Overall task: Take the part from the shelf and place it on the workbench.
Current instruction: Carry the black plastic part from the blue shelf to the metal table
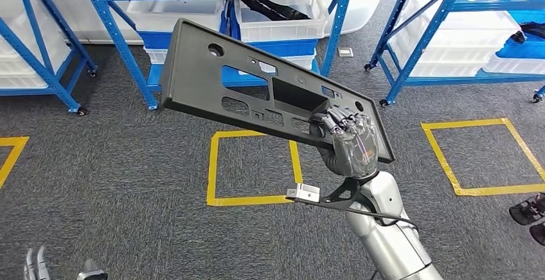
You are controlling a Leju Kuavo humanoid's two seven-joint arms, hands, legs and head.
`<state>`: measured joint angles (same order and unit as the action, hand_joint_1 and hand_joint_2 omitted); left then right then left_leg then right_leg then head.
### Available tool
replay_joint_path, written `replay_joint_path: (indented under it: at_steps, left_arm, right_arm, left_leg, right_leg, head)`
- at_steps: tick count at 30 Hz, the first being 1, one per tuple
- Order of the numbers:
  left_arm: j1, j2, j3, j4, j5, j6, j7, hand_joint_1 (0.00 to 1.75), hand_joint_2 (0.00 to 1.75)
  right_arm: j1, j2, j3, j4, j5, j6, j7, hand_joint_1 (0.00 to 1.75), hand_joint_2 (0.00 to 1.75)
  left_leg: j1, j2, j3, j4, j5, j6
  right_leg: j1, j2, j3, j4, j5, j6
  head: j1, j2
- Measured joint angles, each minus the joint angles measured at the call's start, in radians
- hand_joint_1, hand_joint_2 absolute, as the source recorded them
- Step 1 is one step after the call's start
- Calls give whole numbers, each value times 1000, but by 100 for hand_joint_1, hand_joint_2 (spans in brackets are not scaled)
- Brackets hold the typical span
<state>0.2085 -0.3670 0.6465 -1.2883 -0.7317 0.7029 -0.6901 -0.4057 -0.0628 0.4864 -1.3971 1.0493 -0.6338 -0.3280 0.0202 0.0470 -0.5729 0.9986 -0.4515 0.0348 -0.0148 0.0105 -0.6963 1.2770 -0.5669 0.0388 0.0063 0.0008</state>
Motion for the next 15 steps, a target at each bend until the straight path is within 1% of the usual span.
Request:
replay_joint_path:
  at_steps: [1, 2, 3, 4, 5, 6, 7, 8, 9, 10, 11, 12, 13, 14, 15]
  left_arm:
    - [1, 0, -22, 2, 12, 0, 0, 0, 175]
    - [1, -1, -47, 4, 31, 0, 0, 0, 175]
    - [2, -1, -73, 5, 45, 0, 0, 0, 175]
    - [1, -1, -95, 6, 46, 0, 0, 0, 175]
    - [0, 0, -107, 5, 29, 0, 0, 0, 175]
    - [-1, 0, -108, 5, -13, 0, 0, 0, 175]
    - [-2, 0, -99, 5, -61, 0, 0, 0, 175]
    - [-2, 0, -79, 4, -103, 0, 0, 0, 175]
    - [-1, 1, -53, 4, -133, 0, 0, 0, 175]
    - [0, 2, -27, 4, -149, 0, 0, 0, 175]
    - [1, 3, 4, 5, -165, 0, 0, 0, 175]
    - [0, 4, 34, 7, -184, 0, 0, 0, 175]
    - [-2, 6, 65, 11, -213, 0, 0, 0, 175]
    - [-5, 6, 96, 16, -244, 0, 0, 0, 175]
    - [-10, 7, 125, 22, -268, 0, 0, 0, 175]
  right_arm:
    - [-4, 0, 1, 5, -1, 0, 1, 175, 175]
    - [-8, -1, 2, 10, 1, 0, 4, 175, 175]
    - [-13, -1, 2, 12, 4, 1, 8, 175, 175]
    - [-17, -1, 2, 14, 11, 0, 14, 175, 175]
    - [-16, -1, 2, 14, 21, 0, 20, 175, 175]
    - [-8, -2, -1, 12, 38, 0, 26, 175, 175]
    - [5, -2, -5, 10, 55, 0, 31, 175, 175]
    - [24, -3, -11, 4, 76, -1, 34, 175, 175]
    - [45, -4, -18, -7, 96, -1, 39, 175, 175]
    - [65, -5, -23, -22, 112, -2, 45, 175, 175]
    - [84, -6, -27, -39, 129, -2, 54, 175, 175]
    - [99, -7, -30, -55, 142, -2, 65, 175, 175]
    - [113, -7, -32, -67, 155, -2, 75, 175, 175]
    - [127, -8, -35, -76, 165, -2, 84, 175, 175]
    - [141, -9, -38, -83, 173, -2, 90, 175, 175]
  left_leg:
    - [0, 12, -1, 0, 1, 0]
    - [0, 23, -1, 1, 1, -1]
    - [-3, 33, -1, 3, 1, -3]
    - [-5, 43, -1, 4, 1, -7]
    - [-8, 52, -1, 6, 1, -11]
    - [-11, 61, -1, 6, 2, -17]
    - [-10, 70, 0, 6, 2, -21]
    - [-7, 77, 0, 7, 0, -26]
    - [-4, 69, -3, 15, -9, -31]
    - [-1, 48, -12, 39, -30, -36]
    - [2, 19, -31, 84, -61, -40]
    - [2, -13, -56, 146, -97, -43]
    - [2, -33, -87, 216, -130, -43]
    - [2, -42, -111, 271, -149, -43]
    - [2, -46, -122, 295, -149, -42]
  right_leg:
    - [-1, -5, 21, -34, 17, 8]
    - [-3, -19, 58, -98, 43, 16]
    - [-2, -45, 96, -171, 64, 20]
    - [2, -65, 126, -230, 82, 18]
    - [5, -78, 142, -266, 92, 12]
    - [9, -80, 145, -279, 94, 4]
    - [13, -67, 143, -279, 98, -4]
    - [9, -54, 141, -279, 102, -11]
    - [6, -42, 140, -280, 106, -18]
    - [2, -29, 140, -281, 110, -27]
    - [-2, -17, 138, -282, 114, -34]
    - [0, -6, 136, -282, 116, -39]
    - [2, 6, 135, -282, 118, -43]
    - [4, 18, 135, -281, 118, -44]
    - [7, 31, 135, -281, 119, -46]
  head:
    - [1, 0]
    - [1, 0]
    - [2, 0]
    - [2, 0]
    - [1, 0]
    - [1, 0]
    - [0, 0]
    - [0, 0]
    - [0, 0]
    - [-1, 0]
    - [-2, 0]
    - [-3, 0]
    - [-4, 0]
    - [-5, 0]
    - [-5, 0]
